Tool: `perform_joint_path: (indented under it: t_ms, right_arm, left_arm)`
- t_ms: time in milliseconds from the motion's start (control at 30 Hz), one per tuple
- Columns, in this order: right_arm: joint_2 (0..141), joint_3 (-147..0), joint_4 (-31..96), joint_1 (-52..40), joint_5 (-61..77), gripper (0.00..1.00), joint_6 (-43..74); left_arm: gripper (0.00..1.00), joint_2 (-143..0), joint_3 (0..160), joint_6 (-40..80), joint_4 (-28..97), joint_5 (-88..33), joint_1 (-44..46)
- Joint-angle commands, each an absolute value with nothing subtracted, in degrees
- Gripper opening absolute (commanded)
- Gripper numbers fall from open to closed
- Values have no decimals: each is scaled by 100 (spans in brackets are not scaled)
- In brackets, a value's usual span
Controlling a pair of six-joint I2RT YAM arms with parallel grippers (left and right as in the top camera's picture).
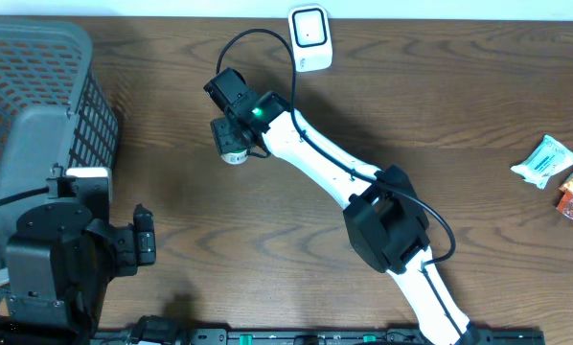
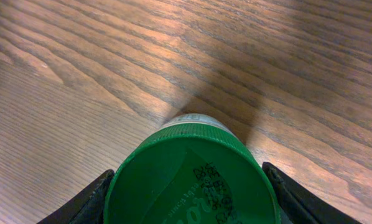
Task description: Scan the item barcode
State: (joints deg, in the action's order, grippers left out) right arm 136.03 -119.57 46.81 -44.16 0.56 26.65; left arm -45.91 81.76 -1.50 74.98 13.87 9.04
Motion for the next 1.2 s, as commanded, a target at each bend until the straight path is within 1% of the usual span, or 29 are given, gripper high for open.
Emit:
perform_joint_path:
  t_ms: [0, 167, 367, 500, 633, 700, 800, 833, 933, 967, 1000, 1167]
  right_arm:
    - [13740, -11959, 5030, -4344, -121, 46, 2587]
    - [13714, -12051, 5625, -4130, -128, 40, 2582]
    - [13714, -12103, 6335, -3743, -340, 39, 2561]
    - [13714, -12103, 6801, -3459, -515, 37, 2563]
    - [13714, -12103, 7185, -3210, -615, 37, 2563]
    - [13714, -12103, 7356, -3100, -613, 40, 2563]
    - [13714, -12103, 7529, -2952, -613, 50, 2563]
    - [13714, -12103, 7550, -2919, -609, 56, 2563]
    - [13714, -12103, 7568, -2884, -491, 81, 2569]
    - [13714, -12103, 7561, -2882, -386, 88, 2574]
    - [13714, -12103, 7557, -2880, -298, 90, 2622]
    - [13716, -12101, 7559, -2880, -244, 90, 3057]
  left_arm:
    - [98, -4593, 8173, -123, 7502, 1420, 880]
    - [98, -4593, 8173, -123, 7505, 1420, 880]
    - [98, -4593, 8173, -123, 7505, 1420, 880]
    - [98, -4593, 8173, -123, 7505, 1420, 880]
    - [98, -4593, 8173, -123, 7505, 1420, 880]
    - [98, -4593, 8173, -123, 7505, 1420, 880]
    - [98, -4593, 8173, -123, 7505, 1420, 880]
    - [98, -4593, 8173, -123, 7505, 1420, 880]
    - [98, -4593, 8173, -123, 7502, 1420, 880]
    - [98, -4593, 8173, -123, 7505, 1420, 880]
    - [98, -4593, 8173, -123, 7505, 1420, 880]
    - [98, -4593, 8173, -123, 7505, 1420, 880]
